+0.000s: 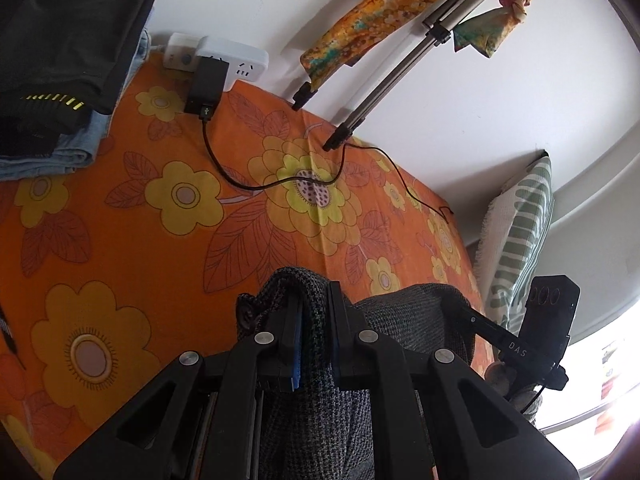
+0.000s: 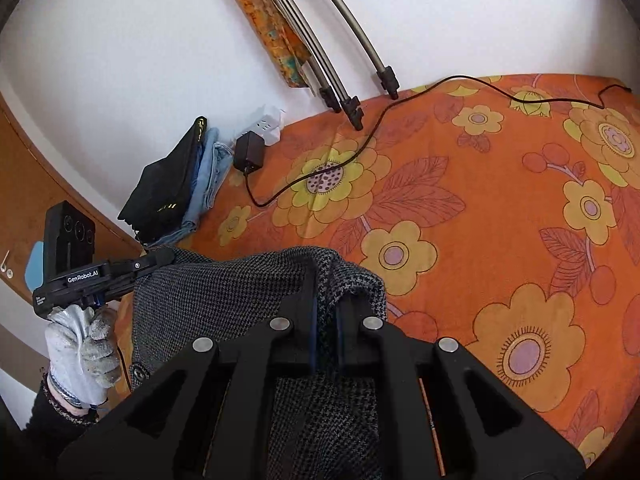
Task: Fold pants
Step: 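Lower the folded hem onto the shorts and open the left tool, then move both tools to the folded edge of the grey shorts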
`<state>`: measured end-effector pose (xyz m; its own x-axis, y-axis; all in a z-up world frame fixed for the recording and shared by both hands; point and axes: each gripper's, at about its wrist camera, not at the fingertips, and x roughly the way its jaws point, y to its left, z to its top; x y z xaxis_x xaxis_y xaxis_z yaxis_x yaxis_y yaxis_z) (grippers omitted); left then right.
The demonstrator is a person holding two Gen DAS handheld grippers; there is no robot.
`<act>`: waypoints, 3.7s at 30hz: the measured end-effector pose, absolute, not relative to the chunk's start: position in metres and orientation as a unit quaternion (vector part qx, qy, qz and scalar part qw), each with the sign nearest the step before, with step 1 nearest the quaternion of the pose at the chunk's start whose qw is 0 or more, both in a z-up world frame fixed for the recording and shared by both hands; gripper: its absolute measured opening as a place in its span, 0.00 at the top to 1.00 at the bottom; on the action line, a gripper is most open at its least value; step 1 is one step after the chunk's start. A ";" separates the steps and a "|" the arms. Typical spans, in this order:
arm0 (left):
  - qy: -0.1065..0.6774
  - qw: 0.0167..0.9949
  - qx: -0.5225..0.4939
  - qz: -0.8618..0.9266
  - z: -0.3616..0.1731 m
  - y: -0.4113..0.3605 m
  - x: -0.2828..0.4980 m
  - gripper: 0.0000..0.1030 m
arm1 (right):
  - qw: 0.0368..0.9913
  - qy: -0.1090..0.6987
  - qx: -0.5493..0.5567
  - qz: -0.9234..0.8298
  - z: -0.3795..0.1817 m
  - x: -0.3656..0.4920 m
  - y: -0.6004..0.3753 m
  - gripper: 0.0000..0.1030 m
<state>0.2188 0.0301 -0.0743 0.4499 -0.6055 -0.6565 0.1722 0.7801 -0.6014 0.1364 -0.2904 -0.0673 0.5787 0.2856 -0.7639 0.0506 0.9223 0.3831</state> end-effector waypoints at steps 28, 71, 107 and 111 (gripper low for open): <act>0.391 0.880 -0.106 -0.250 -0.010 0.016 0.181 0.62 | 0.883 0.439 0.143 0.087 -0.031 0.100 -0.283 0.73; 0.471 0.855 -0.088 -0.197 -0.065 0.017 0.161 0.43 | 0.898 0.437 0.039 0.034 -0.048 0.040 -0.265 0.12; 0.506 0.841 -0.066 -0.180 -0.101 0.000 0.170 0.43 | 0.839 0.514 0.174 0.042 -0.114 0.077 -0.292 0.10; 0.510 0.838 -0.063 -0.185 -0.107 -0.003 0.172 0.42 | 0.842 0.514 0.159 0.047 -0.115 0.079 -0.286 0.15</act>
<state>0.1717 -0.0034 -0.1066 0.4124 -0.3734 -0.8310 0.2459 0.9239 -0.2932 0.0792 -0.2862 -0.1147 0.4671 0.2431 -0.8501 0.0847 0.9448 0.3166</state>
